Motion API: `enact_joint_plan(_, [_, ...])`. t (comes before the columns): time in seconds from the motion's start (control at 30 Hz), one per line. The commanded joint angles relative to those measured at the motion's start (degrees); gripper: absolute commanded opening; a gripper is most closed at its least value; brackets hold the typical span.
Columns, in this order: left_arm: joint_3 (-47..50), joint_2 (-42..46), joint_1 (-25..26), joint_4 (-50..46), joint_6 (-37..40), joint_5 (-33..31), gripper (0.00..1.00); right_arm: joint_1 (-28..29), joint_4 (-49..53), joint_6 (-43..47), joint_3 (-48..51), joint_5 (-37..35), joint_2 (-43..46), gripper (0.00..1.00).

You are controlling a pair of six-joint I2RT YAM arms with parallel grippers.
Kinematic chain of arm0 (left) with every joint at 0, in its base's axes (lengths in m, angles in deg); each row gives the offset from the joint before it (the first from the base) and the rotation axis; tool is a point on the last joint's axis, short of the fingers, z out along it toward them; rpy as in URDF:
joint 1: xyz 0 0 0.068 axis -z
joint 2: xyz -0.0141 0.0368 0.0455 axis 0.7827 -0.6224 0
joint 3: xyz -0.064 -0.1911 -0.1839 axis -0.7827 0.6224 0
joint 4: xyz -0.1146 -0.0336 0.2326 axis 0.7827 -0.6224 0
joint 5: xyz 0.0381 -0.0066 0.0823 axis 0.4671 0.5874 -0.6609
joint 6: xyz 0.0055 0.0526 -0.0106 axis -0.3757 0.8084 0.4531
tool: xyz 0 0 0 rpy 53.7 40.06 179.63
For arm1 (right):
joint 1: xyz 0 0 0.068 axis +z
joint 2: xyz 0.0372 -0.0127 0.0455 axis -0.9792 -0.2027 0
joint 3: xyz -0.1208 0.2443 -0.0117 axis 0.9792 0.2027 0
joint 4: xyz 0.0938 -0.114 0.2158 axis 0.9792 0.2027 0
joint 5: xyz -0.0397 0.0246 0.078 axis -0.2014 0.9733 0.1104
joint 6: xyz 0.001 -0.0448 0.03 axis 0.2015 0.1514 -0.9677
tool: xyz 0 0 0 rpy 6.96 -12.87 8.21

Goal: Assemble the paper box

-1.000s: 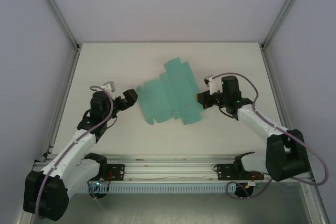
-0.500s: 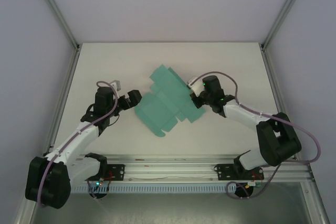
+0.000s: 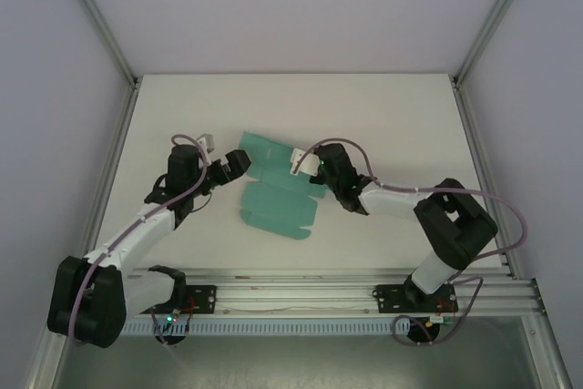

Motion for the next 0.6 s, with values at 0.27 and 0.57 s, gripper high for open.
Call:
enact_joint_plan(0.27, [-11.8,-10.5,-0.3,5.5,-3.5,4.9,1.00,2.6,-6.7,9.8,1.5,-1.7,-1.0,0.00])
enact_joint_plan(0.57, [-15.7,-18.5,-0.3,5.3,-4.0,6.5,0.73,2.7,-6.3,8.4,2.3,0.1,1.9,0.00])
